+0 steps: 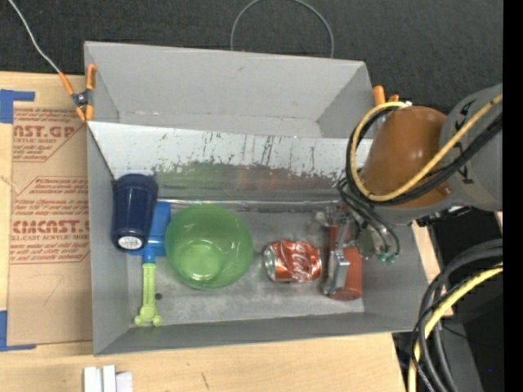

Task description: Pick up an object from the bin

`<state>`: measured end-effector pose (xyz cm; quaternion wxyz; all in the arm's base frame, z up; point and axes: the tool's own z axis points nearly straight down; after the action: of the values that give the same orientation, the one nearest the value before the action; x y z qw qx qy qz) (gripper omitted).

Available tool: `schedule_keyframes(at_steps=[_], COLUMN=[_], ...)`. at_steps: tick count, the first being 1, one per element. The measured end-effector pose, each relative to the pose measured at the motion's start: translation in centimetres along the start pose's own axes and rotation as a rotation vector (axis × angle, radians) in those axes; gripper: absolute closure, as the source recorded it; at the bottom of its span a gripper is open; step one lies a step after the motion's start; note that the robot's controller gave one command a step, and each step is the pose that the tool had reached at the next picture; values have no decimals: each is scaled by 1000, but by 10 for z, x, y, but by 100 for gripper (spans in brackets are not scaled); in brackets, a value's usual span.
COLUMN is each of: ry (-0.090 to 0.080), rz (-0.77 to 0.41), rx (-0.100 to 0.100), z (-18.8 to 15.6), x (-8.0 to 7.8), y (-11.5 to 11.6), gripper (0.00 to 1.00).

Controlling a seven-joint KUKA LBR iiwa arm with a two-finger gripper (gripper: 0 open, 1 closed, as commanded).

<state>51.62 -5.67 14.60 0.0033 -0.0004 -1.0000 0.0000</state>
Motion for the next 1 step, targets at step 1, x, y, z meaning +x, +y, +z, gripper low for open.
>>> schedule_keyframes(at_steps=[1], ry=[-7], rz=[-1], rx=[1], z=[-5], x=[-2], y=[0], gripper=[0])
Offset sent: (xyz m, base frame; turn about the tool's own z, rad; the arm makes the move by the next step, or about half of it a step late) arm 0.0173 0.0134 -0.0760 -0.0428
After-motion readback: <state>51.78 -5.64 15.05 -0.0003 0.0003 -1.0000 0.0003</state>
